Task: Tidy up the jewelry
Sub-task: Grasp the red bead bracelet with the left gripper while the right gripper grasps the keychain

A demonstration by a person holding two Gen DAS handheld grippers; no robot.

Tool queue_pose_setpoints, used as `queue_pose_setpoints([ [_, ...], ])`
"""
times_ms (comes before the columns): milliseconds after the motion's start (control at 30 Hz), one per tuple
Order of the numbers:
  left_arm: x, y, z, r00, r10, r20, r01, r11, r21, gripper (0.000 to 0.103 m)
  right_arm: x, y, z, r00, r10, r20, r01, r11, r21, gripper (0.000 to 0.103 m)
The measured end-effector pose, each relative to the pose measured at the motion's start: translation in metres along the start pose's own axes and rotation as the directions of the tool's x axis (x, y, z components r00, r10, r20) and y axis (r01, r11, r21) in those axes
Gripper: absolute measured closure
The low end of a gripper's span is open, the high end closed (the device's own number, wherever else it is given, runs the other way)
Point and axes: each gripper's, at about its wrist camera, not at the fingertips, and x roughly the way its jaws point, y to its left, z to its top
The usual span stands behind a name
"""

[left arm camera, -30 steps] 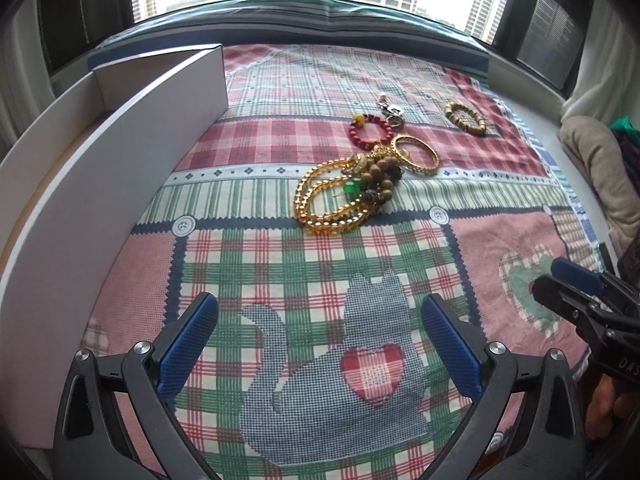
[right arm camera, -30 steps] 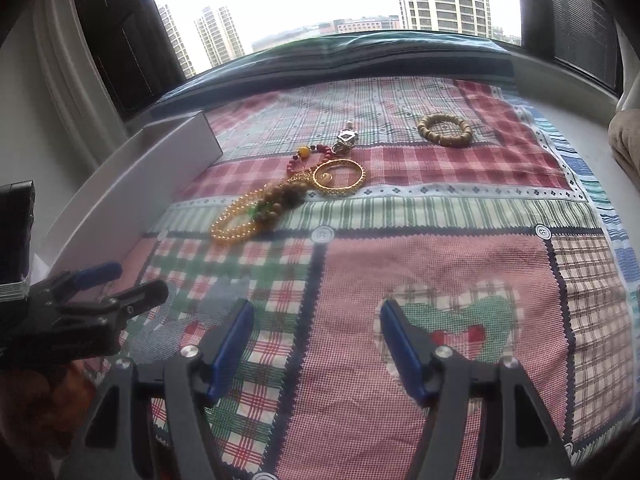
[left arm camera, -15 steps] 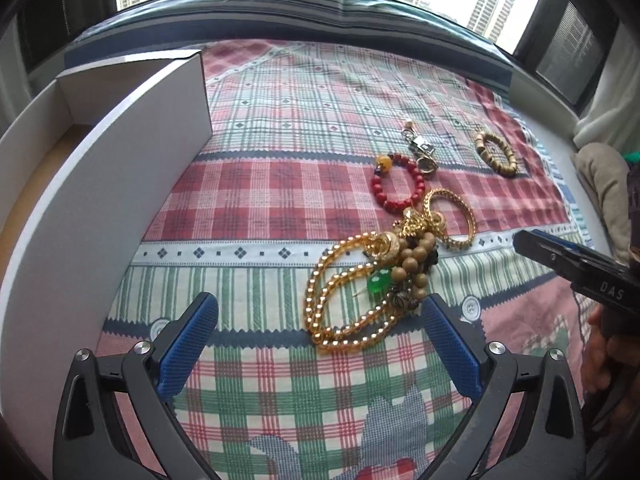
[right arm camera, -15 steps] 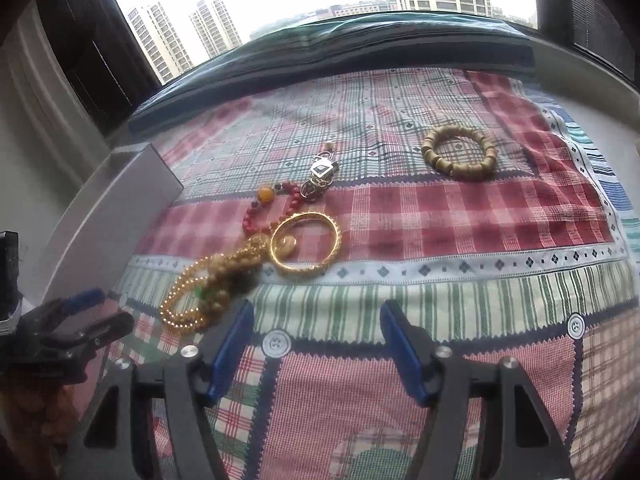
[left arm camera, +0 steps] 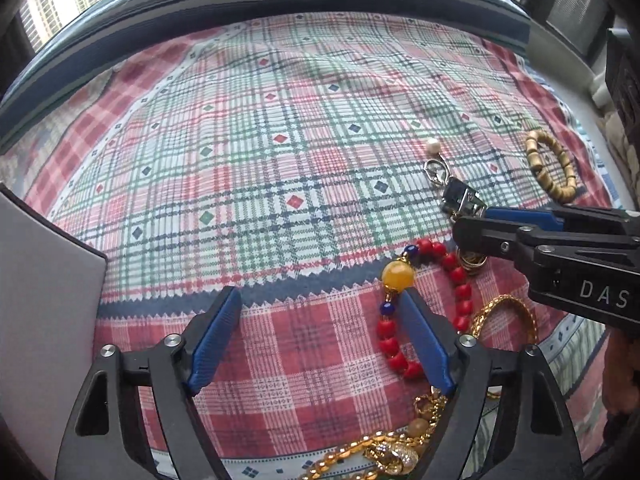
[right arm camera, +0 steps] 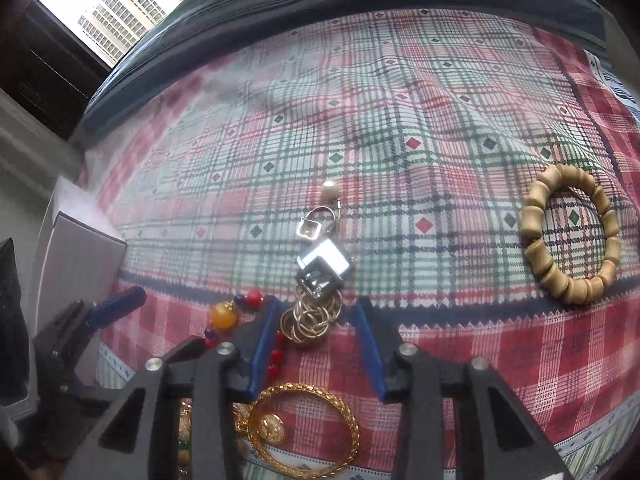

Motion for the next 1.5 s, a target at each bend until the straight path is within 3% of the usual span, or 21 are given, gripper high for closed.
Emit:
queue_pose_setpoints([
  [100, 0.001, -0.011, 0.001, 0.999, 0.023, 0.035, -0.025, 0.998, 0.049, 0.028, 0.004, 0.011, 0.009, 0.998, -0.064, -0.028, 0.062, 0.995, -0.072, 0.077],
  [200, -0.002, -0.024, 0.005, 0.999, -0.006, 0.054, 0.001, 0.995, 0.096, 0.069, 0.005, 0.02, 0.011, 0.993, -0.112, -0.048, 0.104, 0.984, -0.144, 0.083],
  [233, -0.003, -0.027, 0.006, 0.999, -0.008, 0.053, 0.002, 0.994, 0.111, 0.093, 0.004, 0.019, 0.01, 0.992, -0.117, -0.05, 0.108, 0.983, -0.148, 0.083],
  [267, -0.003, -0.028, 0.007, 0.999, 0.003, 0.051, -0.009, 0.994, 0.113, 0.095, 0.002, 0.018, 0.01, 0.992, -0.118, -0.048, 0.11, 0.983, -0.145, 0.083],
  [433, -0.01, -0.012, 0.004, 0.998, -0.051, 0.048, 0.051, 0.999, 0.007, 0.096, -0.021, -0.004, -0.003, 0.997, -0.08, -0.013, 0.079, 0.992, -0.094, 0.085],
  [667, -0.058, 0.029, -0.04, 0.988, -0.123, 0.098, 0.134, 0.983, -0.123, 0.096, -0.068, -0.023, -0.036, 1.0, -0.01, 0.014, 0.011, 0.996, -0.089, 0.085],
  [867, -0.099, 0.06, -0.116, 0.986, -0.128, 0.105, 0.147, 0.967, -0.208, 0.096, -0.091, -0.018, -0.097, 1.0, 0.021, -0.013, -0.022, 0.992, -0.128, 0.085],
  [1167, -0.125, 0.073, -0.254, 0.994, -0.109, 0.021, 0.11, 0.951, -0.288, 0.094, -0.097, -0.004, -0.219, 0.993, 0.059, -0.105, -0.074, 0.985, -0.153, 0.084],
  [1200, -0.126, 0.072, -0.263, 0.995, -0.096, 0.01, 0.095, 0.954, -0.284, 0.092, -0.099, -0.002, -0.229, 0.992, 0.064, -0.108, -0.08, 0.985, -0.156, 0.084],
  [1233, -0.129, 0.071, -0.27, 0.996, -0.083, 0.01, 0.083, 0.956, -0.281, 0.082, -0.102, 0.0, -0.238, 0.991, 0.068, -0.112, -0.085, 0.984, -0.156, 0.082],
  [1267, -0.133, 0.071, -0.275, 0.997, -0.075, 0.016, 0.077, 0.958, -0.277, 0.065, -0.105, 0.003, -0.245, 0.992, 0.068, -0.11, -0.084, 0.985, -0.149, 0.082],
  [1300, -0.137, 0.072, -0.28, 0.998, -0.062, 0.032, 0.069, 0.959, -0.275, 0.057, -0.109, 0.002, -0.25, 0.993, 0.064, -0.101, -0.077, 0.988, -0.135, 0.079],
  [1333, -0.143, 0.075, -0.284, 0.998, -0.045, 0.049, 0.057, 0.96, -0.274, 0.051, -0.115, 0.001, -0.254, 0.994, 0.072, -0.085, -0.082, 0.99, -0.116, 0.067],
  [1400, -0.149, 0.079, -0.287, 0.998, -0.02, 0.065, 0.037, 0.962, -0.272, 0.05, -0.131, -0.003, -0.257, 0.995, 0.091, -0.035, -0.094, 0.991, -0.092, 0.06],
  [1500, -0.15, 0.085, -0.286, 0.996, -0.02, 0.083, 0.041, 0.963, -0.267, 0.05, -0.152, -0.007, -0.254, 0.997, 0.079, 0.026, -0.077, 0.994, -0.083, 0.06],
])
